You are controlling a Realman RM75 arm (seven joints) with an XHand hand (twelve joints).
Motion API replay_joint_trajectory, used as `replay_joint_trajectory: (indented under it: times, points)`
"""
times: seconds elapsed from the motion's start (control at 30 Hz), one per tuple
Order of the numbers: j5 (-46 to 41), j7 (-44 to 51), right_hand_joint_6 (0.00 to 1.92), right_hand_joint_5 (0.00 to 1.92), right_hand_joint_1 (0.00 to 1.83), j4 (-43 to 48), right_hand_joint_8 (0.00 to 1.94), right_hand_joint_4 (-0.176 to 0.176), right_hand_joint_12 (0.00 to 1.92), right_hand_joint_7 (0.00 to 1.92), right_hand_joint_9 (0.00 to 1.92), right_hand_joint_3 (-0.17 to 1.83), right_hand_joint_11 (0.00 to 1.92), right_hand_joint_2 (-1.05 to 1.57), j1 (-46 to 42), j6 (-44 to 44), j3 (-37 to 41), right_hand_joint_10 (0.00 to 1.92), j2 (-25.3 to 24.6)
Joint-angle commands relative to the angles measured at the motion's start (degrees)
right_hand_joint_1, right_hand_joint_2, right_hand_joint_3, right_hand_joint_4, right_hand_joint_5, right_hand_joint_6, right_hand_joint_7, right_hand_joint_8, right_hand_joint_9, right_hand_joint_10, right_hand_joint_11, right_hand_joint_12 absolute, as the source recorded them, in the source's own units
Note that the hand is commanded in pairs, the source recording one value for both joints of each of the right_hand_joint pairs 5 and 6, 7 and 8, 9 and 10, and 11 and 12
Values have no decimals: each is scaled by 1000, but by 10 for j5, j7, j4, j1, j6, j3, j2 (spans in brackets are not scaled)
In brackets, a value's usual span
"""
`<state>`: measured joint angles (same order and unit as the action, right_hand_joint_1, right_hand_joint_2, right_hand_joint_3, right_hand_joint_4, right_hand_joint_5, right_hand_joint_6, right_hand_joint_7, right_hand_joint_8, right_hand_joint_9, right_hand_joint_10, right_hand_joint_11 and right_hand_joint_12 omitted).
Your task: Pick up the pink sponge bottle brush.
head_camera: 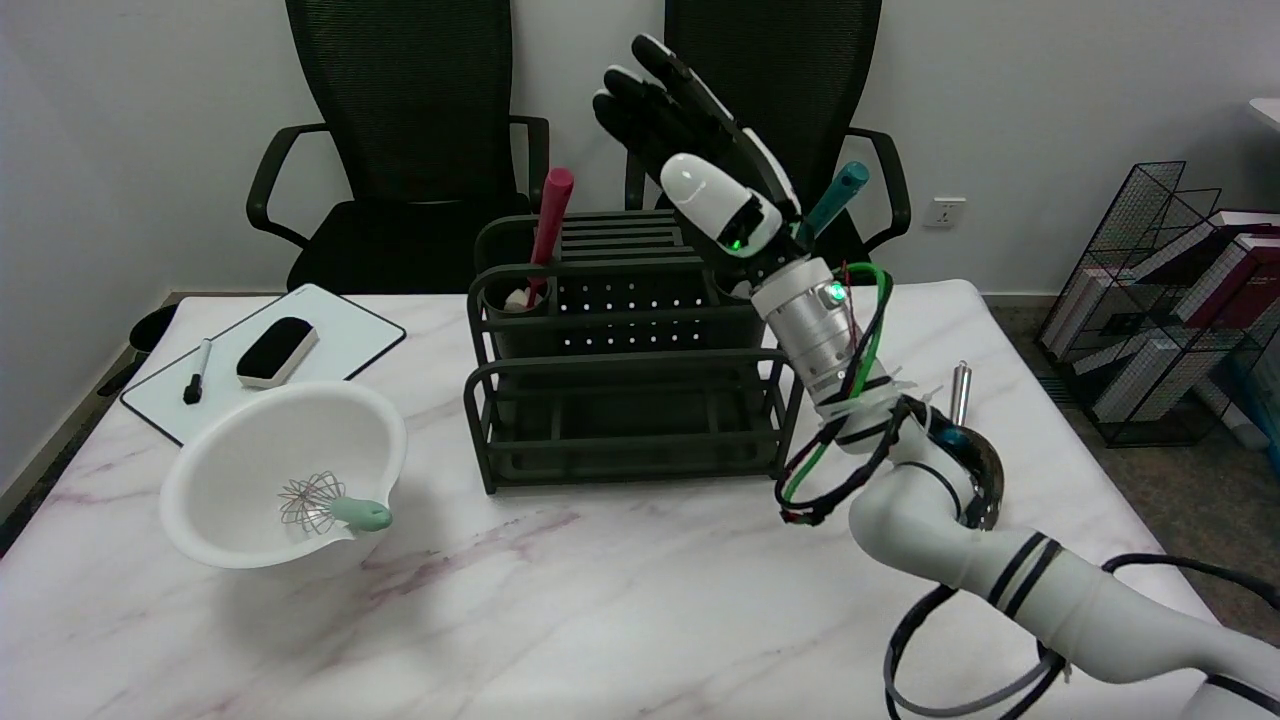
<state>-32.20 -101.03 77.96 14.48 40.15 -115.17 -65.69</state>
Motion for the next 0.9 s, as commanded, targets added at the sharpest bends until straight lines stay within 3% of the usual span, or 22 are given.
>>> replay_joint_trajectory:
  times: [0.03,0.07,0.27,0.43,0.57,0.9]
  points:
    - [4,67,190,190,1084,-78,373,0,228,373,400,1195,228,-55,107,-3,2,400,-22]
    - [3,73,130,130,1065,-85,360,0,217,360,386,1241,217,-188,113,1,-1,386,-23]
    - [7,80,36,36,1028,-136,317,0,172,317,346,1129,172,-375,136,3,-27,346,-47]
    - [7,83,6,6,1036,-200,312,0,154,312,343,1035,154,-386,153,7,-30,343,-90]
    - [7,137,0,0,1045,-247,307,0,145,307,338,1014,145,-400,174,8,-37,338,-122]
    - [2,270,0,0,1058,-297,303,0,139,303,338,1000,139,-418,224,-7,-51,338,-146]
